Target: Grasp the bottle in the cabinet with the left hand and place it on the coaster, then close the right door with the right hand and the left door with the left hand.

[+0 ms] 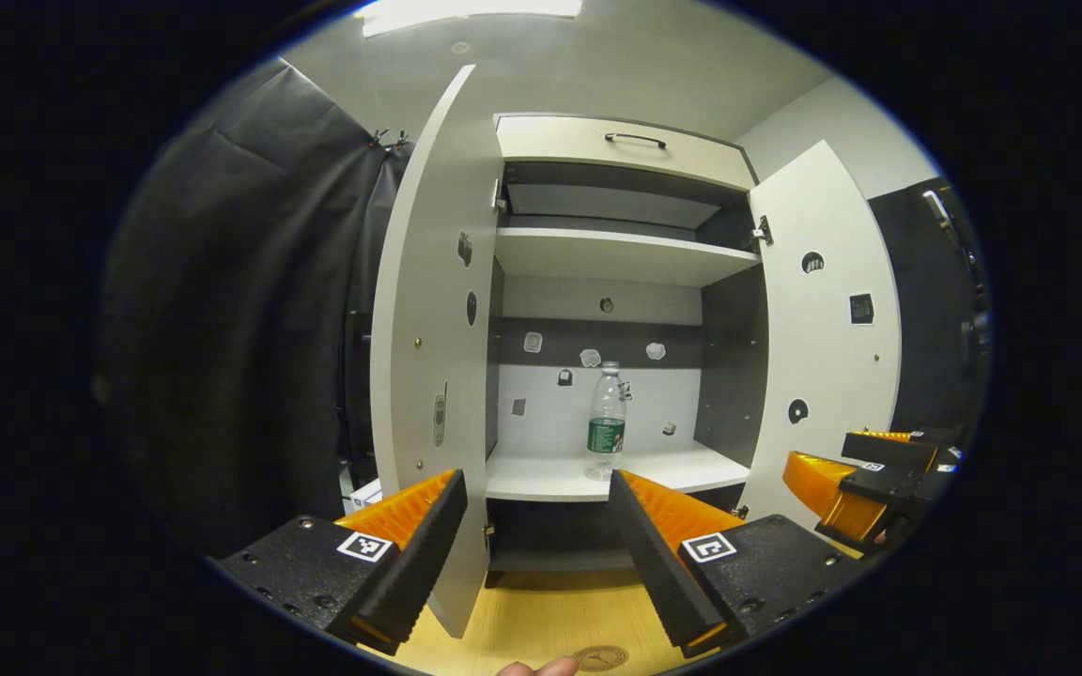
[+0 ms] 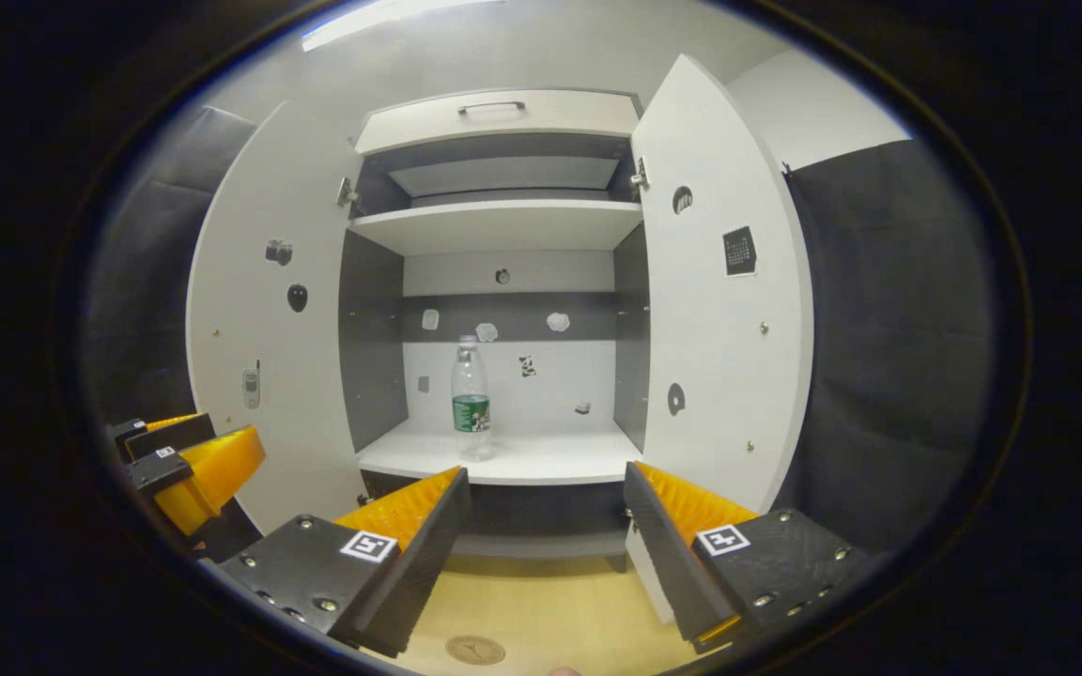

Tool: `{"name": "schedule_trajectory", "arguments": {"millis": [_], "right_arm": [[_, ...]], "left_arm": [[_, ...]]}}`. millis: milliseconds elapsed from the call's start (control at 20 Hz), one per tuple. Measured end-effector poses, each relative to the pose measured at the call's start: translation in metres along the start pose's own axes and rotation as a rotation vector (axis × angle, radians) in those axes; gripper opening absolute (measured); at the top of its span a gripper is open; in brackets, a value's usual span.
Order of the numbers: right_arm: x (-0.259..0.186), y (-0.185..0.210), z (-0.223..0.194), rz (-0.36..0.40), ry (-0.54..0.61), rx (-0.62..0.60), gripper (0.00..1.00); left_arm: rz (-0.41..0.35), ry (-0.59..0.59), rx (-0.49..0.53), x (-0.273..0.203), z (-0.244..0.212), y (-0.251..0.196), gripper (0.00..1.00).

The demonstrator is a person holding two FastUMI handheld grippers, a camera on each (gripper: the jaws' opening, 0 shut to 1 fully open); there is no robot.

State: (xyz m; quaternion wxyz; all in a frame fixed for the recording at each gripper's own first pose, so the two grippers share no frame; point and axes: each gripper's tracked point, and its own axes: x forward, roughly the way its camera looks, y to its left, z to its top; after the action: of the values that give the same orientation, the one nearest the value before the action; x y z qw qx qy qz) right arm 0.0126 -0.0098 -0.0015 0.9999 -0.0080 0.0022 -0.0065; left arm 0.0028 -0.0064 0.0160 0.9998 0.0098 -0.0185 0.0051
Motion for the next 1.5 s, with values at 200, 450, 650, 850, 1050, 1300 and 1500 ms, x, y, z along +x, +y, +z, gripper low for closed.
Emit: {"name": "schedule_trajectory", "arguments": {"millis": [200,450,650,850,1050,1300,1500], "right_arm": [[0.002,0.002,0.001,0.008,0.000,0.004,1.00],[0.006,-0.001,0.001,0.007,0.002,-0.002,1.00],[0.009,-0.007,-0.001,0.000,0.010,-0.015,1.00],[0.011,-0.017,-0.005,-0.014,0.025,-0.032,1.00],[0.014,-0.026,-0.005,-0.024,0.037,-0.041,1.00],[0.020,-0.038,-0.002,-0.039,0.044,-0.046,1.00],[0.027,-0.047,-0.003,-0.056,0.054,-0.045,1.00]], "left_arm": [[-0.004,0.014,0.004,0.004,-0.006,-0.001,0.96],[-0.028,0.024,-0.001,0.020,-0.010,-0.012,0.96],[-0.058,0.035,-0.009,0.049,-0.014,-0.028,0.96],[-0.084,0.036,-0.008,0.088,-0.015,-0.047,0.96],[-0.100,0.024,0.001,0.134,-0.012,-0.065,0.97],[-0.125,0.025,0.006,0.191,-0.010,-0.084,0.97],[-0.139,0.029,0.006,0.229,-0.013,-0.097,0.96]]}}
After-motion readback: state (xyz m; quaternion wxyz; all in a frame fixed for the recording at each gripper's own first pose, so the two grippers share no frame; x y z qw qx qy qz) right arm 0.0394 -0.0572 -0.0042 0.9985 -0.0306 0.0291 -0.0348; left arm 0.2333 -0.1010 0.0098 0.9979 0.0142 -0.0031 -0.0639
